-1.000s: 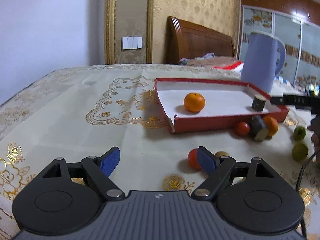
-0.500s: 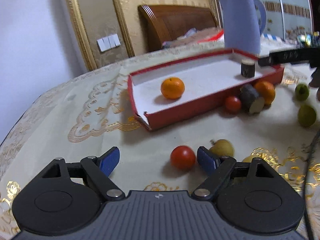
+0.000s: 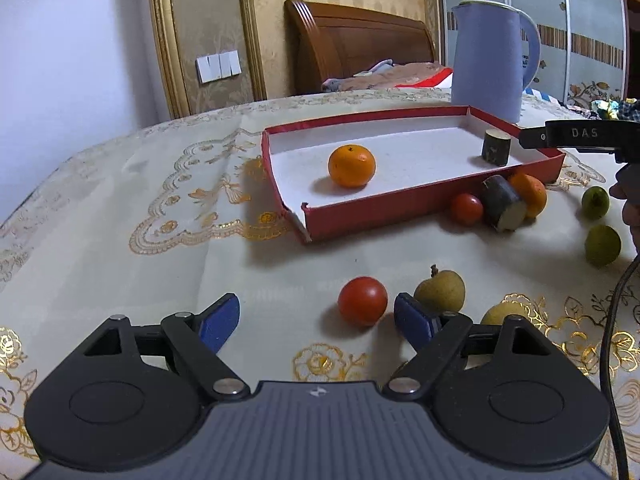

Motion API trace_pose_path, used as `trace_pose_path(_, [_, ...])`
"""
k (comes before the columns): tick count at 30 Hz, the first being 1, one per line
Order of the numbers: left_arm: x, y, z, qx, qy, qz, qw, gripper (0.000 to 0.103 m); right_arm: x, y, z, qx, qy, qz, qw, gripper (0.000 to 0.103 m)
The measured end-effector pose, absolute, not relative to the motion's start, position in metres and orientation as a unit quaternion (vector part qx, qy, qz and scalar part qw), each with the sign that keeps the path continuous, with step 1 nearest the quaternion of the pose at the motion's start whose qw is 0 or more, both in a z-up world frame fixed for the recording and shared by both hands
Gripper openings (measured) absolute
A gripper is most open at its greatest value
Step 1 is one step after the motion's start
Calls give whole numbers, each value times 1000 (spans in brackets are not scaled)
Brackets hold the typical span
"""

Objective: Organize fruits
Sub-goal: 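Withdraw both open grippers from the tray toward the loose fruits, then grasp the red tomato with the left gripper while the right grasps a green lime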

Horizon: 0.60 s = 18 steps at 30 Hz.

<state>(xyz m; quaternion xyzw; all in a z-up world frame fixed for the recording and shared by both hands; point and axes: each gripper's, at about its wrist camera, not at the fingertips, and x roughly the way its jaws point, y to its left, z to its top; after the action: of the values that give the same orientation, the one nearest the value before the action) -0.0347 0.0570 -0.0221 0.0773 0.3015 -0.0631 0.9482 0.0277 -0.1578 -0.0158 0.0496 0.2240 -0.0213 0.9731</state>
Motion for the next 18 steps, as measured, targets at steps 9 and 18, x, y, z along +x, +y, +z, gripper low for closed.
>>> trace_pose_path(9, [-38, 37, -22, 115, 285, -46, 951, 83, 24, -161, -13, 60, 217, -21, 974, 103])
trace_pose_path(18, [-39, 38, -23, 90, 288, -60, 952, 59, -26, -197, -9, 89, 212, -8, 973, 103])
